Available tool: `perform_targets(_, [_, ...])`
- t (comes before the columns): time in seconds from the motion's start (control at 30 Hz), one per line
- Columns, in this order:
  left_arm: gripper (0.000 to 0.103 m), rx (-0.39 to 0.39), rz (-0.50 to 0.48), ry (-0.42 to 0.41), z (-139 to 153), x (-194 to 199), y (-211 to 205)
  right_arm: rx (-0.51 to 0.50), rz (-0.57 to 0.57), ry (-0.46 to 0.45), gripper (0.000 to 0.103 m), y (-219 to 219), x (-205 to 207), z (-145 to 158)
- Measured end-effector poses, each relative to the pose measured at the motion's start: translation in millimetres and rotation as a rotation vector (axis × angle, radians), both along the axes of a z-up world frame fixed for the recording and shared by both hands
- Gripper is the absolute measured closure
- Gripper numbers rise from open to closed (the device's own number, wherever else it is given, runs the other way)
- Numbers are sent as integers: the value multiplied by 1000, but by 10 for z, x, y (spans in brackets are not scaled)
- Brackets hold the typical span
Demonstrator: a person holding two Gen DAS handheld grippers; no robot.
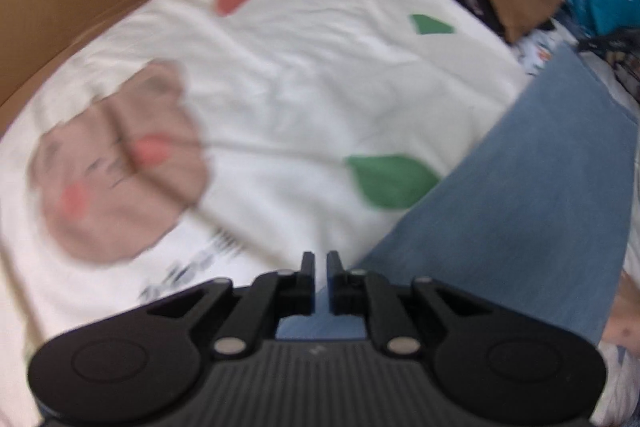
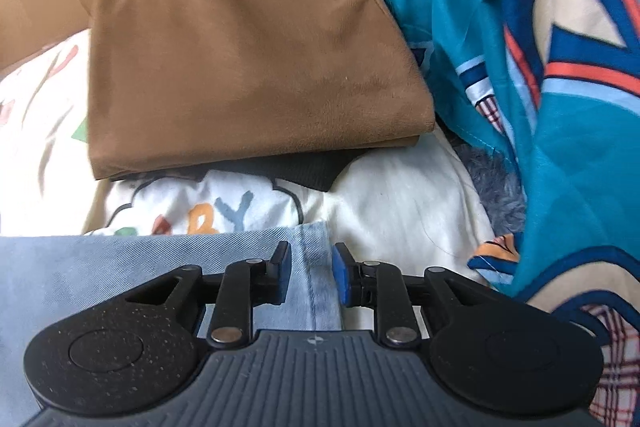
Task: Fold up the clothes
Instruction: 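Pinch the jeans hem with the right tool while the left tool pinches the jeans side edge, then open both tools to release the jeans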
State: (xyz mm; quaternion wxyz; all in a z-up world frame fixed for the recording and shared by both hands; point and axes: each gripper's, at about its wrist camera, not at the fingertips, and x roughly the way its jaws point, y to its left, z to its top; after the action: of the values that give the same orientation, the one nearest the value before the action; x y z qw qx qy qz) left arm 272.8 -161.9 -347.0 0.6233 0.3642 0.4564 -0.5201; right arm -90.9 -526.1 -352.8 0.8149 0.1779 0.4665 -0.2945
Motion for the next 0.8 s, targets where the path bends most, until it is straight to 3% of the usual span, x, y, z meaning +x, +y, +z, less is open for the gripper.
perform_targets(0.17, [95,12,81,-5,50,85,296,42,86,-41,70,115,-173,81])
perform_targets(0.3, [93,11,123,29,-49,27,408,56,121,-15,70,185,-329,77])
perform_targets(0.53, [91,-15,185,4,-339,13,319,84,169,51,70,298,-552,92])
perform_targets(0.67, [90,-42,273,-31,-365,58,228,92,188,75,70,388,-672,93])
perform_targets(0.8, [90,-23,293,-53,-282,26,182,105,210,92,70,504,-746,75])
